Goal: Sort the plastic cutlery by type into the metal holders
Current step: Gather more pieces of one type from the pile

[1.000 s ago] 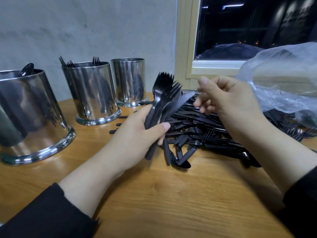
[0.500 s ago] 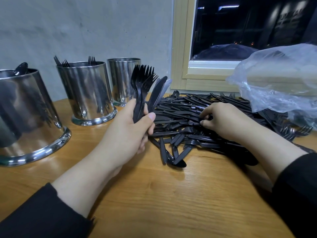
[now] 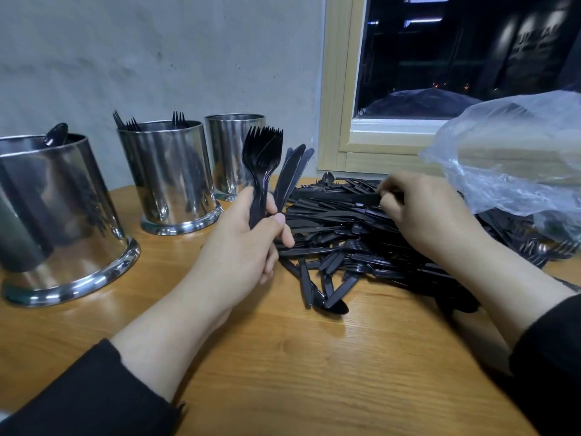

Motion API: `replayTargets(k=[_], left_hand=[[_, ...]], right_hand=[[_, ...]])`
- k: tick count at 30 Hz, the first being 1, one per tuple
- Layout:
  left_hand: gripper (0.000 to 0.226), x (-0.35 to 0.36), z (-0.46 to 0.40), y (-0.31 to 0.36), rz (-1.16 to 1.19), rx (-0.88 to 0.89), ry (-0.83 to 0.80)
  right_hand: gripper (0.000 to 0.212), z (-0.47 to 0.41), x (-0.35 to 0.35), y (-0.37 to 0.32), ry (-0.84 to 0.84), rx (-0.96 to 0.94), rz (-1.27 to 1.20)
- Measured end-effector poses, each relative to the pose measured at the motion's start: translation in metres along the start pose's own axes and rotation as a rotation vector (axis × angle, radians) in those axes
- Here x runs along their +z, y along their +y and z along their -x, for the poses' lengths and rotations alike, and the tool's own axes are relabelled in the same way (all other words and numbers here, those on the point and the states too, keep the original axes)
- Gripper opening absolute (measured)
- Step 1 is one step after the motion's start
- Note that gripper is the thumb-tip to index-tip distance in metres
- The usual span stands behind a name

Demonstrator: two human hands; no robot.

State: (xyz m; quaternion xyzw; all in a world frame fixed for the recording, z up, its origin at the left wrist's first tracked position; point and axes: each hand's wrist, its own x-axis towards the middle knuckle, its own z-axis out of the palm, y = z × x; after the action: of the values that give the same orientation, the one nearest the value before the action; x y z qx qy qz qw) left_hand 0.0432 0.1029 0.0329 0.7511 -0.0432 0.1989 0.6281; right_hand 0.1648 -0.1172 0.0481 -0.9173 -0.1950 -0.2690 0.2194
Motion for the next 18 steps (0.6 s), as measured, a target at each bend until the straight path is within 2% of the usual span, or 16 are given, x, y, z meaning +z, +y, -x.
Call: replayTargets(k=[3,9,13,18], left_hand=[[0.017,-0.001,0.000,0.001,-0.088,0.098,0.078],[0.021,-0.008,-0.005,-0.005,-0.308,0.224,0.268],[0.020,-0.008,-0.006,-0.008,-0.385,0.185,0.198],[0.027,-0.004,-0.002,-0.007,-0.260,0.088,0.021]], right_hand=[[0.007,0.003,-0.008,-0.016,0.057,0.014,-0.352],[0.010,0.011,-0.012,-0.039,-0.069,0.078,-0.818],[0.010,0.012,-0.010,-0.045,-0.207,0.242,-1.199],[0.027,0.016,-0.014,-0.048,-0.352,0.224,-1.433]])
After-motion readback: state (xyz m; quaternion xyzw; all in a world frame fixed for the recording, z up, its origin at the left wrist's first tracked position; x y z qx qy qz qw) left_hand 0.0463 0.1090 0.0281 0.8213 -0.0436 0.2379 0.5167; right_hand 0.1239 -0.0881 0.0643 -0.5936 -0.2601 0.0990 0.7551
